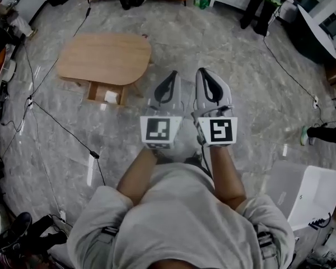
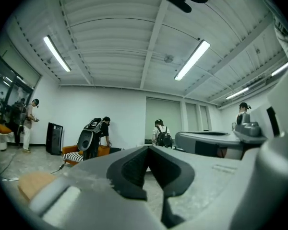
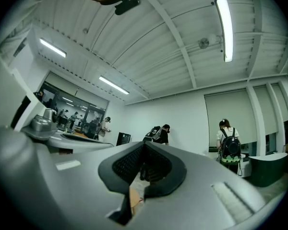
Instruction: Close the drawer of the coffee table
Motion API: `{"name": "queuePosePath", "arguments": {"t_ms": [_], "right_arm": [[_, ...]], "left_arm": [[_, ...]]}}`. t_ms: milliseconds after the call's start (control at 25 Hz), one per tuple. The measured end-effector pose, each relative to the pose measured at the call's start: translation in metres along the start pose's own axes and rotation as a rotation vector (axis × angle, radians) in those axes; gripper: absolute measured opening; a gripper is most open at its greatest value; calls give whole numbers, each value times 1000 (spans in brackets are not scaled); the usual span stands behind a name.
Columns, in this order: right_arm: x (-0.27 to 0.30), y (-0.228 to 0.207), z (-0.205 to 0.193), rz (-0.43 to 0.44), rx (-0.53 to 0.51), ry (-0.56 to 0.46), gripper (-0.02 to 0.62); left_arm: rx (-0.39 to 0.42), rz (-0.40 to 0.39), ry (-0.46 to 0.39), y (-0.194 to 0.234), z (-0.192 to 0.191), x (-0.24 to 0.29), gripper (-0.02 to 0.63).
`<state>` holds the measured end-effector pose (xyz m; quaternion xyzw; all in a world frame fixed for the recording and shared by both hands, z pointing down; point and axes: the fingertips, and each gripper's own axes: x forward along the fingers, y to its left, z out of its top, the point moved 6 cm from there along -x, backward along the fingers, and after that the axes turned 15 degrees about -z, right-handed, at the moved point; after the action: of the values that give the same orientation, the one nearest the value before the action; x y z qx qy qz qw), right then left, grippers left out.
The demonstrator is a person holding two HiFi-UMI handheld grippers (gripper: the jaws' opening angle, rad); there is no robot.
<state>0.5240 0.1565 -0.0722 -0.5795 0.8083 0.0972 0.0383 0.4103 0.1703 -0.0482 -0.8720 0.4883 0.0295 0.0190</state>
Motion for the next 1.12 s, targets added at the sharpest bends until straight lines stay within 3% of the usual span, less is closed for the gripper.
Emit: {"name": "queuePosePath", "arguments": {"t_ms": [360,560,1120], "right_arm": [[41,116,0,182,79,-2,6],[51,166,-14,264,87,-2,7],[79,239,-37,383,65,53,6]], "left_arm": [[30,180,21,94,1,-76,21],[47,261,43,124,-3,-115,20],[-2,402,80,200,-28,-169,21]]}}
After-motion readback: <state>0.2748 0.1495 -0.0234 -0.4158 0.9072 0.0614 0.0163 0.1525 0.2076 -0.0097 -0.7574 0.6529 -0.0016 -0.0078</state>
